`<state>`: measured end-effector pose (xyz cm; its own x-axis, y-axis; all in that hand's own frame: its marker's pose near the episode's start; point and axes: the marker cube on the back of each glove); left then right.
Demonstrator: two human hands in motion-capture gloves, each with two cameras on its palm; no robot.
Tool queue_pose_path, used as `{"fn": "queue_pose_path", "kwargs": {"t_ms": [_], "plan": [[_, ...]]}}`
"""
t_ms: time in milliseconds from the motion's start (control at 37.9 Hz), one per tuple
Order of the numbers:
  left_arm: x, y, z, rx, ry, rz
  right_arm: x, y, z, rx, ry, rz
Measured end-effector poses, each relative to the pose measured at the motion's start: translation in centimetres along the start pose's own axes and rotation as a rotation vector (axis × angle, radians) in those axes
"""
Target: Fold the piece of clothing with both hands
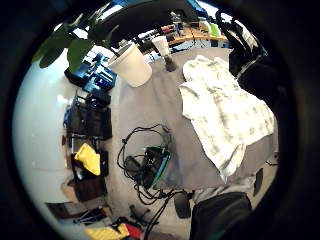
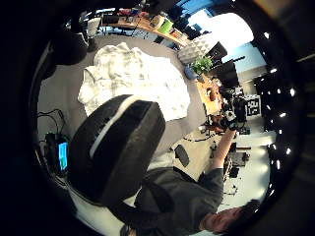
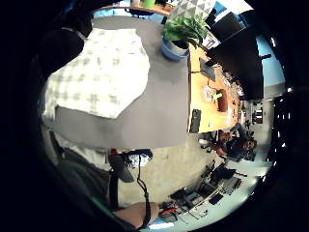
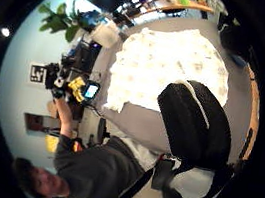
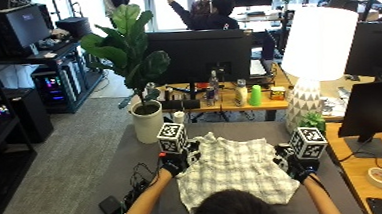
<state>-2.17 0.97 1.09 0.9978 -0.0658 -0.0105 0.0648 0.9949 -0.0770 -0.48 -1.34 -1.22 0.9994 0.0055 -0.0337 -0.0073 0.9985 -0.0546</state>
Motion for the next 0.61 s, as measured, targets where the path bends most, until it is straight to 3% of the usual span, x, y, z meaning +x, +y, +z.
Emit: {"fn": "queue_pose_path", "kwargs": {"t_ms": [158,395,501,606], "plan": [[1.1,1.5,2.9,-0.123,-0.004,0.056,-0.1,1.1,1.4,-0.099,-0.024,-0.011],[2.9,5.3,14.8,-0.508,-0.038,0.186,0.8,2.1,11.0,-0.347,0.004,-0.038],[3.0,6.0,18.5,-0.570,-0.104,0.191,1.6,2.1,14.9,-0.424,0.018,-0.024],[2.7,5.8,21.2,-0.550,-0.168,0.179,2.7,1.7,17.5,-0.459,0.009,-0.005]]}}
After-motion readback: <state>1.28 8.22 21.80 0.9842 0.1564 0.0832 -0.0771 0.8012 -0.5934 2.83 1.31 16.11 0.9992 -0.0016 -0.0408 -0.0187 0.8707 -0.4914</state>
